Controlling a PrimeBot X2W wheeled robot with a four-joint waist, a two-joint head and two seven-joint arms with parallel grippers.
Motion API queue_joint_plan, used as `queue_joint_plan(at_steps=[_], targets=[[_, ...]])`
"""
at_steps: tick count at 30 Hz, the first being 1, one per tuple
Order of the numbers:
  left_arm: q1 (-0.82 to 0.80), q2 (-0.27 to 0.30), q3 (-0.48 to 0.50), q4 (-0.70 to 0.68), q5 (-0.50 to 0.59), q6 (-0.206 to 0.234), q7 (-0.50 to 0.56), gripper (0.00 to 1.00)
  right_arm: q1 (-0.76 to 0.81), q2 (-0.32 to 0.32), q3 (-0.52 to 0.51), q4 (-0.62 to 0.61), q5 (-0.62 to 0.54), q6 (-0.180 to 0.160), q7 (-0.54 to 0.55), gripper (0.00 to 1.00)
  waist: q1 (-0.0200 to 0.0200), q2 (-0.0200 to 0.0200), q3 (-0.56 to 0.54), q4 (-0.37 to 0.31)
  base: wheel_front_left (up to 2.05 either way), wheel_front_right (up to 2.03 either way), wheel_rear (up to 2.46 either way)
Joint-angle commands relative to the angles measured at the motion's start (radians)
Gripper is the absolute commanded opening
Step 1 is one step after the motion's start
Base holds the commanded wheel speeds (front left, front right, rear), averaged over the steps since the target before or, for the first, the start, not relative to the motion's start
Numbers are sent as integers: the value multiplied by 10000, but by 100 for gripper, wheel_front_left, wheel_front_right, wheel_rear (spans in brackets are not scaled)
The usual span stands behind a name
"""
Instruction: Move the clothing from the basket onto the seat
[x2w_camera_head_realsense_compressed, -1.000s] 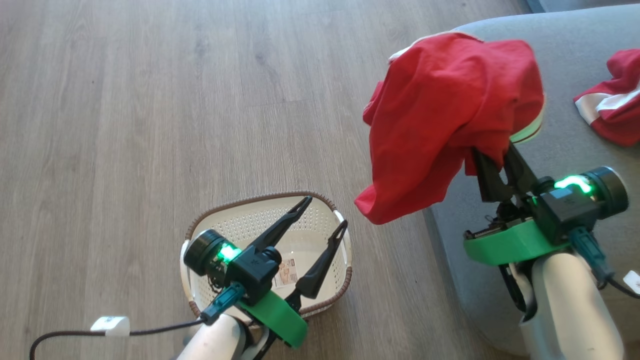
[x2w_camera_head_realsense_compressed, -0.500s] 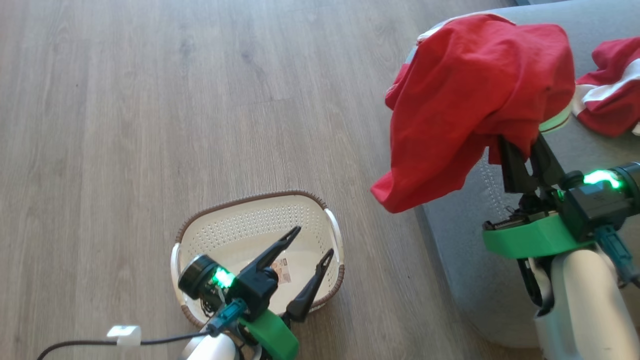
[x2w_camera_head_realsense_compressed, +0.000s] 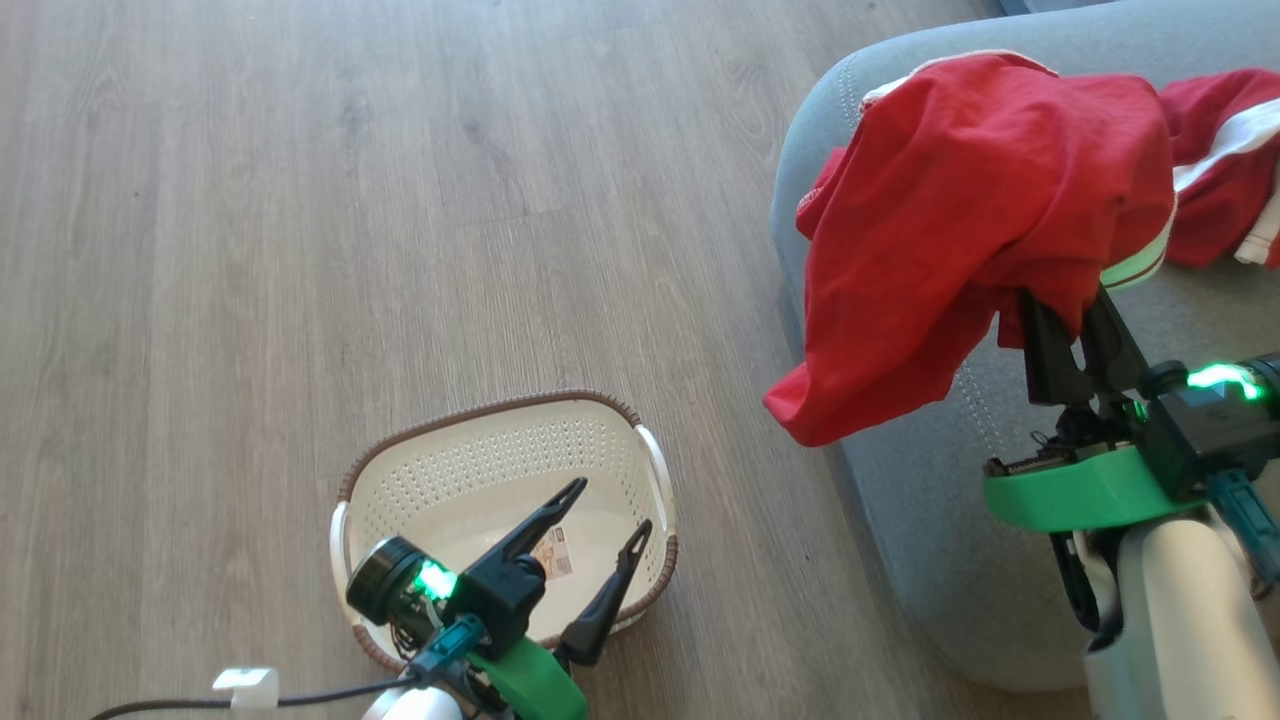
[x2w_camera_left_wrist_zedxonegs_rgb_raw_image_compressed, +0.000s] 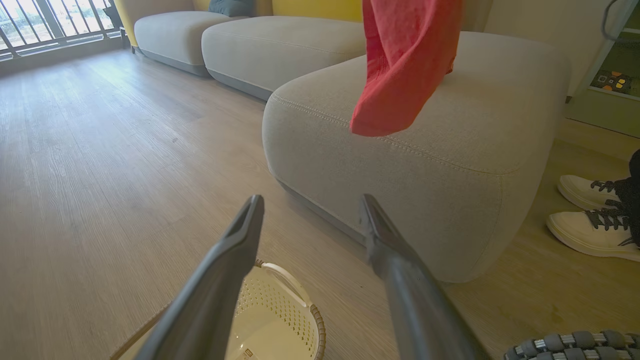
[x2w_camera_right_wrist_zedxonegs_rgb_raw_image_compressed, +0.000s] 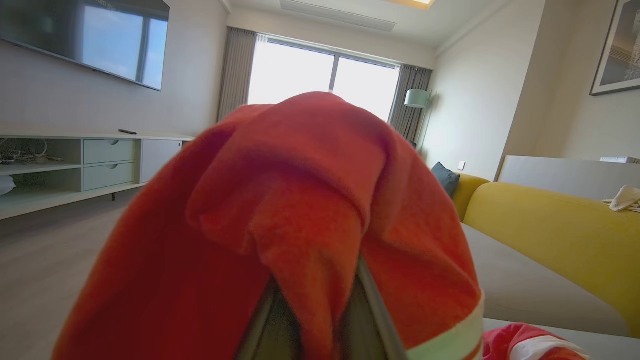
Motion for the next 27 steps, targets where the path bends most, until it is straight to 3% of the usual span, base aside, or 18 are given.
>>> queue_joint_plan(at_steps=[1, 12, 27], targets=[[-256, -4, 385, -303, 76, -11, -47, 100, -198, 34, 152, -402, -54, -4, -51, 0, 0, 0, -3, -19, 0, 0, 0], [-306, 37, 448, -454, 144, -11, -47, 100, -188, 52, 10, -509, -80, -4, -51, 0, 0, 0, 242, -524, 0, 0, 0], [-689, 599, 193, -626, 208, -11, -47, 100, -203, 136, -776, -759, 107, -4, -51, 0, 0, 0, 1031, -2636, 0, 0, 0]])
